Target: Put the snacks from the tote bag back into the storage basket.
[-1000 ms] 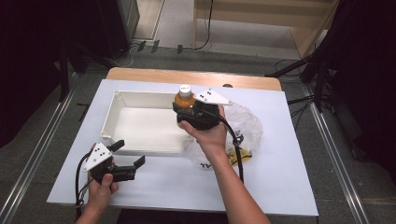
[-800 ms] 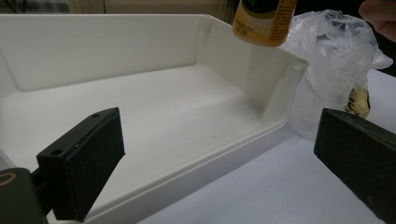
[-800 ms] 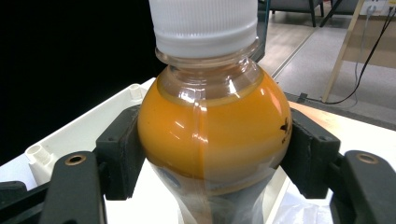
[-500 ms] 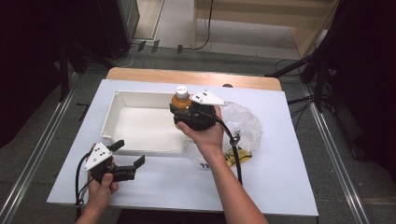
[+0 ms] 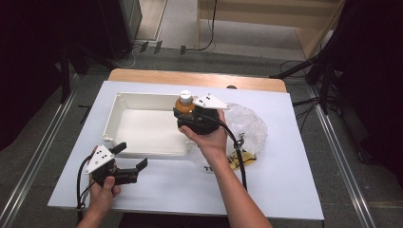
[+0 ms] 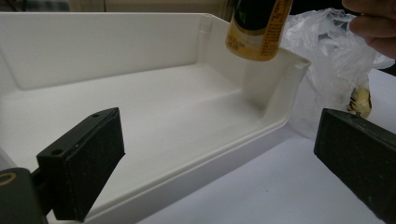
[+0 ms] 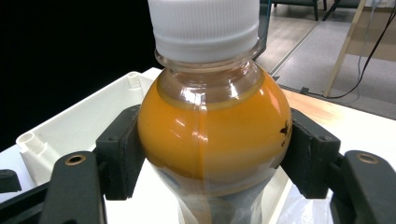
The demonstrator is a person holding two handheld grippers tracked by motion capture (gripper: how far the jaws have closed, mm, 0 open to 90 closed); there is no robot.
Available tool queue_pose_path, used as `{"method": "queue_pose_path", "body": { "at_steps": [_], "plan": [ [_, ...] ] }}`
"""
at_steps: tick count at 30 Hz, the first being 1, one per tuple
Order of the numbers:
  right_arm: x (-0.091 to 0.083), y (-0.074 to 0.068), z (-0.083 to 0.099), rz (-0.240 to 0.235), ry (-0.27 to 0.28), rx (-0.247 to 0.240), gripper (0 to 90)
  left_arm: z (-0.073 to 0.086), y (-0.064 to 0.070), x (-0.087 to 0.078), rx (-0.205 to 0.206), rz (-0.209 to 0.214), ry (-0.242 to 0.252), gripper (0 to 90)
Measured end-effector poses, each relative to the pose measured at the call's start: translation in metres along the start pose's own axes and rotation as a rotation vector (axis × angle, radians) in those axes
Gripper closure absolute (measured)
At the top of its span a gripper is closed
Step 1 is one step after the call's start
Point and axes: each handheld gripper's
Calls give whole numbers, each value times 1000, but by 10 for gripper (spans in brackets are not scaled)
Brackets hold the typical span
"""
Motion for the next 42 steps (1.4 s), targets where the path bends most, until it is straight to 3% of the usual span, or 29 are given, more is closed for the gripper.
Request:
{"method": "queue_pose_path", "body": {
  "at_steps": [42],
  "plan": [
    [16,10,28,15,-60,26,312,1,-1,1,-5,-3,-1,16]
  ]
}}
Point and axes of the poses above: each handheld gripper's, and its own axes: x roughly forward along the jaws, z roughly out of its underside, y roughly to its right, and after that the axes turned 10 degrees about -z, right-handed
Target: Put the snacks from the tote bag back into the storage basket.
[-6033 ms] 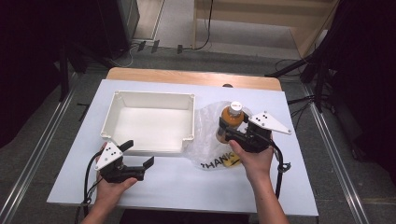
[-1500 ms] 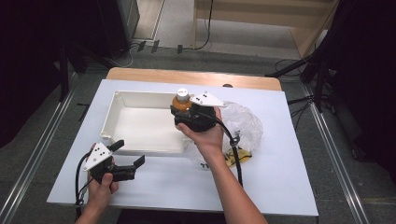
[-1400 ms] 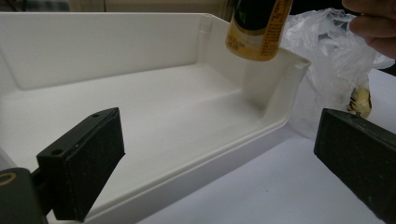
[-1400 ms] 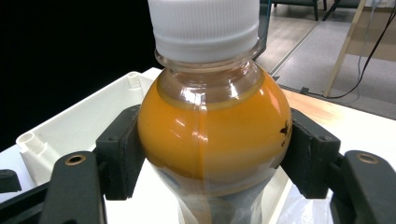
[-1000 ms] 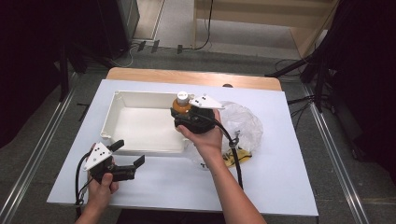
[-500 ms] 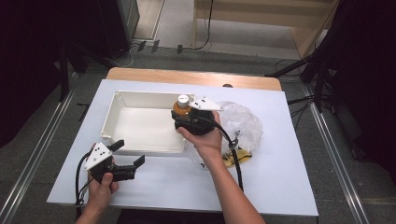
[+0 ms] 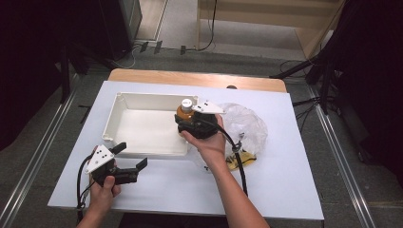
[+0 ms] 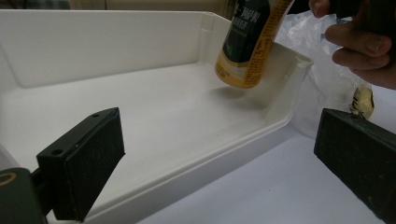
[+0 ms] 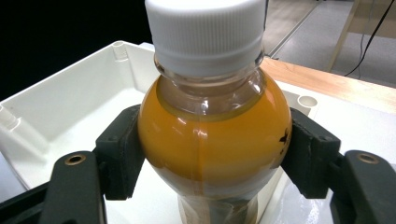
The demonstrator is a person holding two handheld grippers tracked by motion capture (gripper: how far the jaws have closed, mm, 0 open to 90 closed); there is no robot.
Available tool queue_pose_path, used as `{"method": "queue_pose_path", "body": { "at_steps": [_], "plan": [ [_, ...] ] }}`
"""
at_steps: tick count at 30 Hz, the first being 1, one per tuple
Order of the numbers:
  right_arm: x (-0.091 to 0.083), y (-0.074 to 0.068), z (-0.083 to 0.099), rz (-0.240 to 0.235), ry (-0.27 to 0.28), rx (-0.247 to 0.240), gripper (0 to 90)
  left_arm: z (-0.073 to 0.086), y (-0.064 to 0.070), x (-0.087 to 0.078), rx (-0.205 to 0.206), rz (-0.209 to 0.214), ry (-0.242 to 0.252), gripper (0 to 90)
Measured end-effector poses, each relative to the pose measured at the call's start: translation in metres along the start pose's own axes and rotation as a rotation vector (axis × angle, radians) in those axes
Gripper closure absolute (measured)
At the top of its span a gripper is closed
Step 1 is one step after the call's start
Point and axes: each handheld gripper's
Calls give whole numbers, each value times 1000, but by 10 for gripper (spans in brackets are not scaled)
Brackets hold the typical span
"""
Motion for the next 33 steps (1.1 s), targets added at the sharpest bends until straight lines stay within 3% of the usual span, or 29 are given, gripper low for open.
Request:
{"method": "queue_pose_path", "body": {
  "at_steps": [33],
  "plan": [
    [12,5,16,21,-59,20,308,0,0,1,4,-1,-1,16]
  ]
}}
Point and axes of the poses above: each handheld gripper's, and its own axes: x roughly forward along the jaws, z roughly out of its underside, y roughly to its right, and after that the axes turned 10 degrees about -z, right-handed
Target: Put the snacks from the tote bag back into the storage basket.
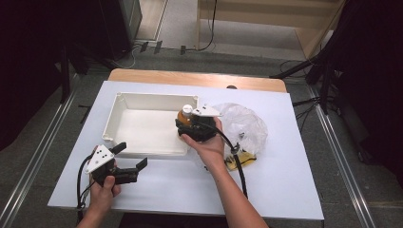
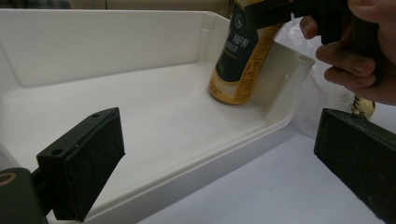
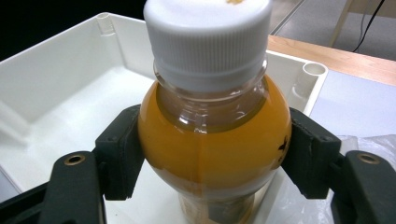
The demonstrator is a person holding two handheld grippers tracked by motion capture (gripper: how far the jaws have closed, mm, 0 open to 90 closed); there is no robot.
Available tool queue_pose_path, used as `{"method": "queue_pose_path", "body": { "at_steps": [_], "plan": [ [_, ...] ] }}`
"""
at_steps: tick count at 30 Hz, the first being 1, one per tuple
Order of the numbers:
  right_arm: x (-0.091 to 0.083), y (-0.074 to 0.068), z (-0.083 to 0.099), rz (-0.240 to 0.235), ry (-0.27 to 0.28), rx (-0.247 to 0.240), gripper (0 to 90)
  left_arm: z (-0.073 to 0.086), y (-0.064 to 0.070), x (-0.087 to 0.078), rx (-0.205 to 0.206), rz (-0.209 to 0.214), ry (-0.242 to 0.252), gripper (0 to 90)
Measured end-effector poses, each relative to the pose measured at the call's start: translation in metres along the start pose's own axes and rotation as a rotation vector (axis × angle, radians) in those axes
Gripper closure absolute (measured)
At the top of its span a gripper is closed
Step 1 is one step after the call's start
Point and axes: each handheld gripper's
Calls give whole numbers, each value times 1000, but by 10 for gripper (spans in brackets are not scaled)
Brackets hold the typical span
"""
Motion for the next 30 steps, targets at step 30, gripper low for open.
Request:
{"method": "queue_pose_path", "body": {
  "at_steps": [30],
  "plan": [
    [-44,7,-13,2,132,-13,201,0,-1,3,-2,-5,0,16]
  ]
}}
Point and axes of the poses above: each handheld gripper's, and its own axes: x roughly forward along the jaws, z roughly out of its underside, y roughly to its right, and after that the axes turned 10 degrees about -z, right-handed
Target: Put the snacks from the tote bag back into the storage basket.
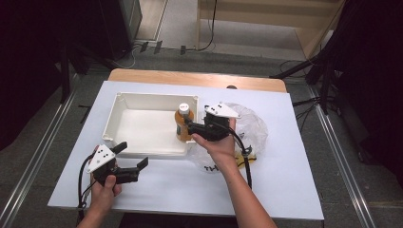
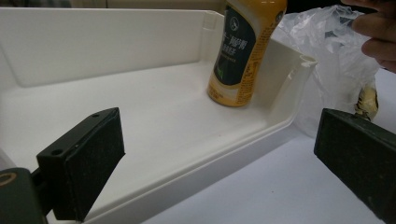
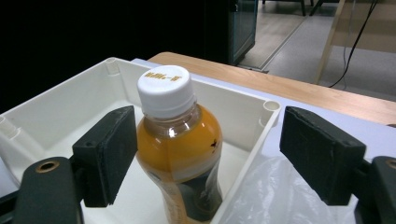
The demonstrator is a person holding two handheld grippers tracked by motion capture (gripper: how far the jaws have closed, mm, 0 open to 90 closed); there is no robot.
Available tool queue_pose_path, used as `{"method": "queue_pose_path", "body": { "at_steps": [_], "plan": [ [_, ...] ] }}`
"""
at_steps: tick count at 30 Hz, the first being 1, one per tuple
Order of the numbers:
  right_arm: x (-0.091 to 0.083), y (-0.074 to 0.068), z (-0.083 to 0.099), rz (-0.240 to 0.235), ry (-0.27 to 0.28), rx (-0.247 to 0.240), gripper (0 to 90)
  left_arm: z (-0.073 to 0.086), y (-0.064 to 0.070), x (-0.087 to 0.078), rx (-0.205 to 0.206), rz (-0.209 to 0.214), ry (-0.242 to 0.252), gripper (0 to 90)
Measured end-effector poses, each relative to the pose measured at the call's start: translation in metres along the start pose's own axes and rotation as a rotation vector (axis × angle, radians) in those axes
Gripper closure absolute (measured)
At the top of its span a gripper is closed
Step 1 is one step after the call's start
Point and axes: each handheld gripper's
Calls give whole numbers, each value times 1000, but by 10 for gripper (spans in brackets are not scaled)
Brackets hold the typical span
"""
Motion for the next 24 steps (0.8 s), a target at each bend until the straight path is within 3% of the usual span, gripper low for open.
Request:
{"method": "queue_pose_path", "body": {
  "at_steps": [24],
  "plan": [
    [-35,20,1,48,31,8,203,0,-3,1,0,-10,3,16]
  ]
}}
Point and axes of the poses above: each handheld gripper's, and its own axes: x roughly forward along the jaws, z roughly out of its underside, y roughly to its right, and after that the axes turned 10 degrees about -z, right-handed
